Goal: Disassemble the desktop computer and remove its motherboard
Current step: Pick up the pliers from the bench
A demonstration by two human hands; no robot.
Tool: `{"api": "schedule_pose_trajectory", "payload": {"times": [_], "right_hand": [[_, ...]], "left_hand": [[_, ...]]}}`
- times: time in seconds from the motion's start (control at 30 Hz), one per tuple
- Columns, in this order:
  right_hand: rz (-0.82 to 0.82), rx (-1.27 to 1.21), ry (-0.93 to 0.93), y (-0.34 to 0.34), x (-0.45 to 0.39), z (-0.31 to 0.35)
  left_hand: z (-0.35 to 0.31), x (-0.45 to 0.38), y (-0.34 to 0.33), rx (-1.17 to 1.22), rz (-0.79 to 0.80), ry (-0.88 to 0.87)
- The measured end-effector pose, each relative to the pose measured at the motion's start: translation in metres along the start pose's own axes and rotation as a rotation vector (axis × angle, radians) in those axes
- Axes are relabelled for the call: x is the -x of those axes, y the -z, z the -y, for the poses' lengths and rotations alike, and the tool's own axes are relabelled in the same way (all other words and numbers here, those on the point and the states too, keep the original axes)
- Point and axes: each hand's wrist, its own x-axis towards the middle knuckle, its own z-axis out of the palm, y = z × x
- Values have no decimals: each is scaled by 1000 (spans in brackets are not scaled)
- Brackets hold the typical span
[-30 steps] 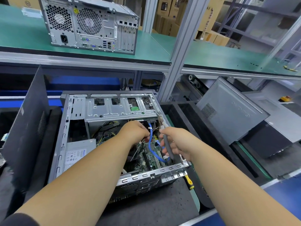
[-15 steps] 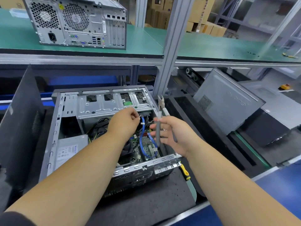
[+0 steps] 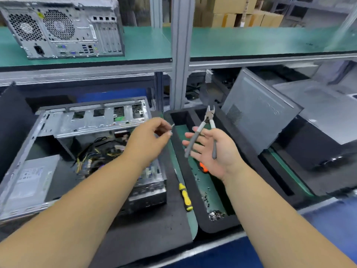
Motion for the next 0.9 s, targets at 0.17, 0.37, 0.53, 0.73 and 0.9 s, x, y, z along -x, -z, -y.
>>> {"api": "schedule_pose_trajectory", "payload": {"times": [0.17, 0.37, 0.53, 0.73, 0.9], "right_hand": [[-48, 20, -17, 65, 6, 28], [-96, 26, -41, 128, 9, 50], [-124, 68, -64, 164, 10, 57], [-129, 97, -74, 181, 5, 62], [-86, 135, -76, 179, 1, 61]], "left_hand": [[-36, -13, -68, 96, 1, 76], [-38, -27, -140, 9, 28, 342], [-34, -40, -176, 157, -28, 557], [-56, -63, -214, 513, 324, 621], [-61, -51, -220, 430, 427, 686]]}}
